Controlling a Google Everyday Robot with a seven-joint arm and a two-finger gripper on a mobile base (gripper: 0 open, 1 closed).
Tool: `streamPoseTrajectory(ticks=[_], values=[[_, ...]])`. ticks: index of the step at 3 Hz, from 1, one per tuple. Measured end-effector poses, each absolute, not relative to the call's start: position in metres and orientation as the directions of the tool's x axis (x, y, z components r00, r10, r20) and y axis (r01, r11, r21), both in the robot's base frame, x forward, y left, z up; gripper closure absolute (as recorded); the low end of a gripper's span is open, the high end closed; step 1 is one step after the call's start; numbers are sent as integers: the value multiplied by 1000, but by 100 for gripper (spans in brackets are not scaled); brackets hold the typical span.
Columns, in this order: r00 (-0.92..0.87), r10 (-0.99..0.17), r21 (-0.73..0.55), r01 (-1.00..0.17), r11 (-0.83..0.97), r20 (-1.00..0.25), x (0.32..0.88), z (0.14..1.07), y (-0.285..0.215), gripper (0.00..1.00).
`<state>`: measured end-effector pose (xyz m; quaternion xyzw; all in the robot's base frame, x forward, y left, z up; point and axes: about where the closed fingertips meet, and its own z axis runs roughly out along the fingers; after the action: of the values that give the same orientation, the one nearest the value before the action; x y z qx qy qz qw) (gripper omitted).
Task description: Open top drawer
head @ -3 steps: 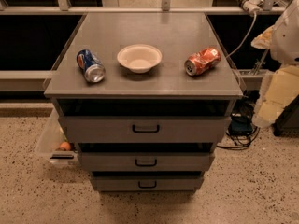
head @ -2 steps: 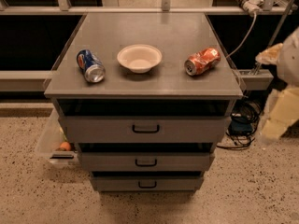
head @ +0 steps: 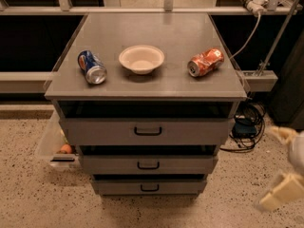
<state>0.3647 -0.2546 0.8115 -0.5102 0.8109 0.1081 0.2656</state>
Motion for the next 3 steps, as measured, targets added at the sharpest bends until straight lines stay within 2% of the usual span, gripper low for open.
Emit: streamPoseTrajectory(ticks=[1,2,3], values=[[-441,-650,57,-850,523,-619,351,736,-251,0],[-460,-633,91,-846,525,-622,351,719,-250,0],[-432,-621,65,-850,522,-654,364,726,-249,0]])
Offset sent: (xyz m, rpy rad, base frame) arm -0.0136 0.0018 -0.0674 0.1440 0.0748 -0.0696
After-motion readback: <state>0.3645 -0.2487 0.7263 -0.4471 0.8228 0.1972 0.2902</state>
